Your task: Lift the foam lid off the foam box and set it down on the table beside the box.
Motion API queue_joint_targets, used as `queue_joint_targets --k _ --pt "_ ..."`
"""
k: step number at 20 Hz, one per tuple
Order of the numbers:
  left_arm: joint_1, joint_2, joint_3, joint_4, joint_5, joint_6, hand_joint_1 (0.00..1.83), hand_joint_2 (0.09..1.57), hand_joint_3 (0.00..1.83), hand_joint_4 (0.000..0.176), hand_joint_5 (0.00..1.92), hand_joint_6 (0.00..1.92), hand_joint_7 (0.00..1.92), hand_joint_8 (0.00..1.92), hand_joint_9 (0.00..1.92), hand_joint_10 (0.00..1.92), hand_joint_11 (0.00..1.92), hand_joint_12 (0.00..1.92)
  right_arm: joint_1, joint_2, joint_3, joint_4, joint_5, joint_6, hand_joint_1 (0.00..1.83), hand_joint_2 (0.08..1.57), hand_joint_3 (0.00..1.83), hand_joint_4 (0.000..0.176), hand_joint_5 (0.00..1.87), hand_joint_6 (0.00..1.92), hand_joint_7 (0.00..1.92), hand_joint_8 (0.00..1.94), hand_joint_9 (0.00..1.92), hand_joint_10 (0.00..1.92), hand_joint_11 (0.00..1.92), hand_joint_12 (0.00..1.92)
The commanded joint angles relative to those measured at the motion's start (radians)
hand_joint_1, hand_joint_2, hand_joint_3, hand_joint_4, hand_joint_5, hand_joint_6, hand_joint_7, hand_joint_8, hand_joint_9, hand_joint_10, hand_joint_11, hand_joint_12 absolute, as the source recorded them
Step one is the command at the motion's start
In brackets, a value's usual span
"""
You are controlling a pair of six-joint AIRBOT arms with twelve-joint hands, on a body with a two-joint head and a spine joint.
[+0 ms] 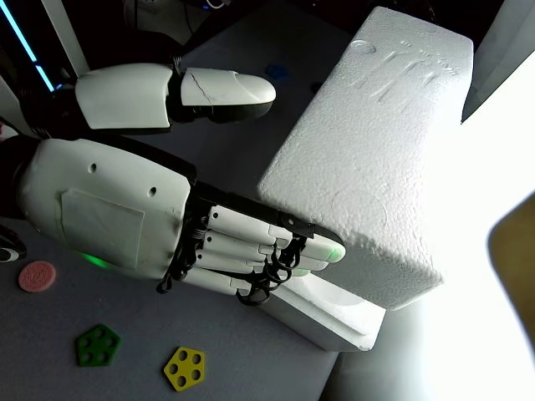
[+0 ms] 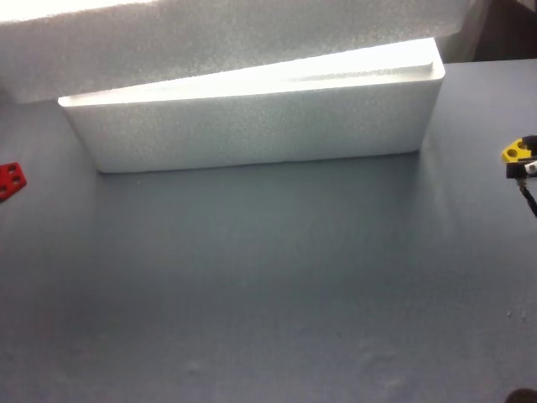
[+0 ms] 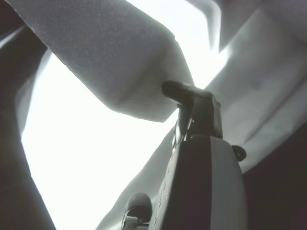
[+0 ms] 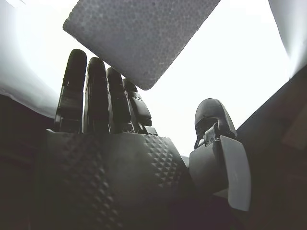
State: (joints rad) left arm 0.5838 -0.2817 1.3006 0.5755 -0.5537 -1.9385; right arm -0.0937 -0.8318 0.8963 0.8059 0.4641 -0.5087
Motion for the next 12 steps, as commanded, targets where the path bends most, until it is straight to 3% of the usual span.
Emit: queue_joint_targets --k 1,2,4,7,9,11,12 --pt "-0.024 0.006 -0.001 -0.064 -0.180 -0.019 0.00 1.12 0.00 0.022 0.06 0.00 0.04 0.00 0.09 0.01 0.00 1.11 0.017 -0.001 -0.023 -0.069 0.011 0.005 0.01 1.18 0.00 0.000 0.12 0.00 0.17 0.00 0.17 0.00 0.00 0.62" --pt "-0.022 0.007 0.002 -0.069 -0.179 -0.019 0.00 1.12 0.00 0.014 0.06 0.00 0.05 0.01 0.09 0.01 0.00 1.08 0.018 0.004 -0.029 -0.071 0.011 0.005 0.01 1.18 0.00 0.000 0.12 0.00 0.17 0.00 0.17 0.00 0.00 0.63" --pt "-0.020 0.008 0.017 -0.070 -0.176 -0.016 0.00 1.11 0.00 0.015 0.05 0.00 0.02 0.00 0.06 0.00 0.00 0.92 0.020 0.016 -0.047 -0.073 0.011 0.005 0.01 1.17 0.00 0.000 0.12 0.00 0.17 0.00 0.17 0.00 0.00 0.62" --pt "-0.008 0.011 0.038 -0.071 -0.179 -0.021 0.00 1.09 0.00 0.027 0.04 0.00 0.00 0.00 0.01 0.00 0.00 0.73 0.021 0.028 -0.072 -0.080 0.011 0.006 0.06 1.15 0.00 0.000 0.14 0.01 0.19 0.01 0.19 0.01 0.00 0.66" --pt "0.011 0.020 0.037 -0.076 -0.181 -0.031 0.00 1.08 0.00 0.027 0.05 0.00 0.03 0.00 0.02 0.01 0.00 0.67 0.021 0.033 -0.087 -0.082 0.011 0.006 0.05 1.16 0.00 0.000 0.13 0.00 0.19 0.00 0.18 0.00 0.00 0.66" --pt "0.038 0.034 0.027 -0.087 -0.180 -0.033 0.00 1.10 0.00 0.015 0.05 0.00 0.00 0.00 0.01 0.00 0.00 0.68 0.021 0.036 -0.101 -0.082 0.011 0.006 0.06 1.16 0.00 0.000 0.13 0.00 0.19 0.00 0.19 0.00 0.00 0.69" --pt "0.054 0.041 0.024 -0.089 -0.181 -0.033 0.00 1.11 0.00 0.023 0.04 0.00 0.00 0.00 0.00 0.00 0.00 0.58 0.021 0.037 -0.106 -0.083 0.011 0.006 0.07 1.16 0.00 0.000 0.13 0.00 0.18 0.00 0.18 0.00 0.00 0.65"
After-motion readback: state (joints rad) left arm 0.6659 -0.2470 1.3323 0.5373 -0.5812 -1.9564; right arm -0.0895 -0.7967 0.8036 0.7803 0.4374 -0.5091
